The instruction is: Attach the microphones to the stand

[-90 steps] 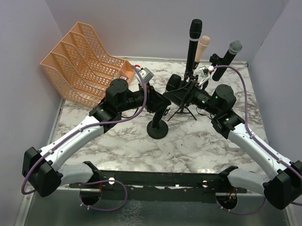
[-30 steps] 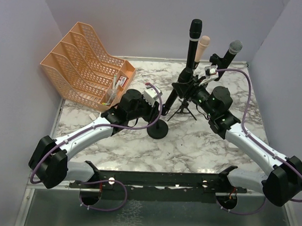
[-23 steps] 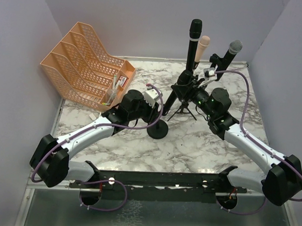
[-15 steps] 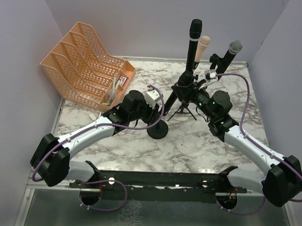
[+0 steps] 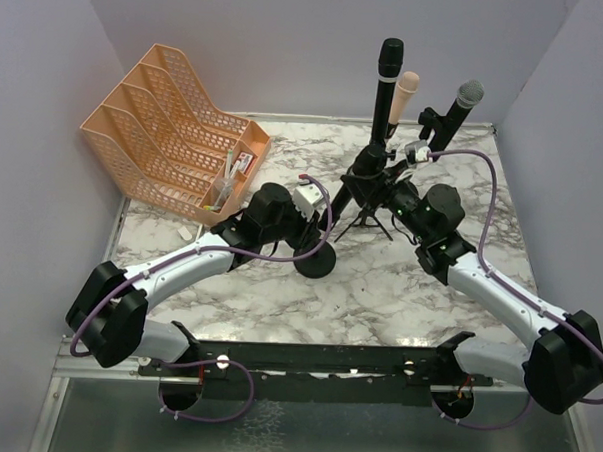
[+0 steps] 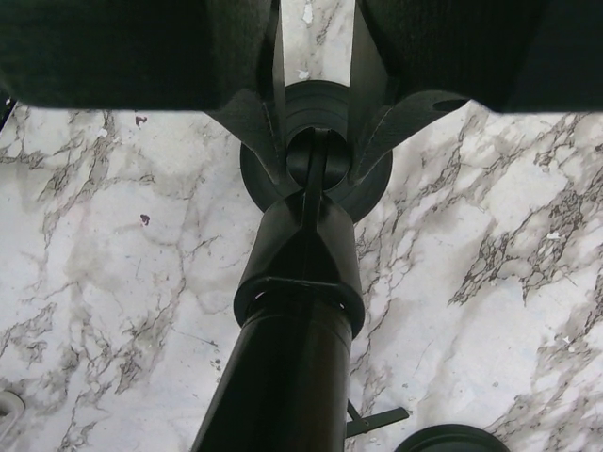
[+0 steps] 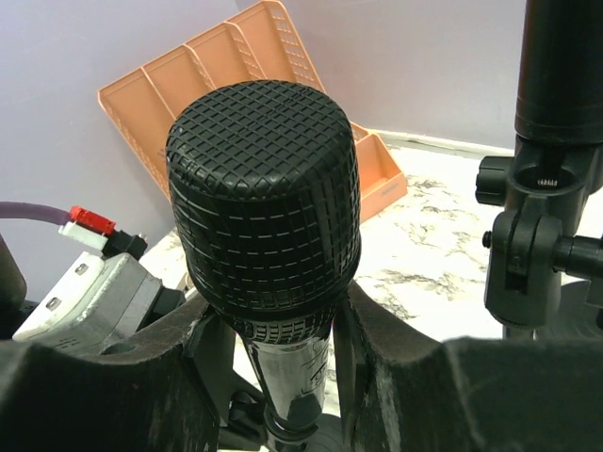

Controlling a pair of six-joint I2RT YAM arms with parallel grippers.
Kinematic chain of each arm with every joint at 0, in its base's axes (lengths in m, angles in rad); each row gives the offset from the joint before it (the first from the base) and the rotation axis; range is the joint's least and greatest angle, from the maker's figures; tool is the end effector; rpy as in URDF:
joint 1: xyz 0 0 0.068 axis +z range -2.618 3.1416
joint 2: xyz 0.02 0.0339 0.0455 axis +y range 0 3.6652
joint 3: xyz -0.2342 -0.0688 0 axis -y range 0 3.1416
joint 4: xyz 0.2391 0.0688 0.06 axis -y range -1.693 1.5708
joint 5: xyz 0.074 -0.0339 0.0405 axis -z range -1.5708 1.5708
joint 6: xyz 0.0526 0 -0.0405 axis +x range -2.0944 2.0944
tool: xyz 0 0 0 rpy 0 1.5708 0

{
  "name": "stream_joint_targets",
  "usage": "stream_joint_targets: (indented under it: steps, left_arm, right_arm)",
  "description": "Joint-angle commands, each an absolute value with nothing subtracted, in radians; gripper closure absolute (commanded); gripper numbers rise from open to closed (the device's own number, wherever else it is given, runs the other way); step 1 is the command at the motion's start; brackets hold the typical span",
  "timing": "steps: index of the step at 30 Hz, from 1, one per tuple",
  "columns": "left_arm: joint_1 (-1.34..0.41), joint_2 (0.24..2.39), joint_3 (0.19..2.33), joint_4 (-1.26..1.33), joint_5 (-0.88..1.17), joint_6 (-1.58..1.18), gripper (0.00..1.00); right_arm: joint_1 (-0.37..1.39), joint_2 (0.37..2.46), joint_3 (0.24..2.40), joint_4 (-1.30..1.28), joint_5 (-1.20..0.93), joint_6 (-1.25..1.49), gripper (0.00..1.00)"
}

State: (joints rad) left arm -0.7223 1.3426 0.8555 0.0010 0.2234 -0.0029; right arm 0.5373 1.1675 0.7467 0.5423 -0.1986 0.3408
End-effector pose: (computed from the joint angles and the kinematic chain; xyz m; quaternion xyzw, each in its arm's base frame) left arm 0.2303 -0.2184 0.2242 0.3535 0.7764 -0.2712 0.4457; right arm 0.2485 0.1601 0.3012 -0.1386 0.6491 0.3762 0.6464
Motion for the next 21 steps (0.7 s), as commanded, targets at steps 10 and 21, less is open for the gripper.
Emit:
stream_joint_targets:
  steps: [10,21]
  left_arm:
    - [-0.728,1.359,0.833,0.040,0.200,0.017,1.00]
    - [-0.730,1.378,0.816,0.068,0.197,-0.027,1.00]
  right_arm:
    - [0.547,1.269,0.724,0.255,-0.468,0.383,0.99]
    - [0.559,1.298,0.602,0.359,-0.423,0.598,0.99]
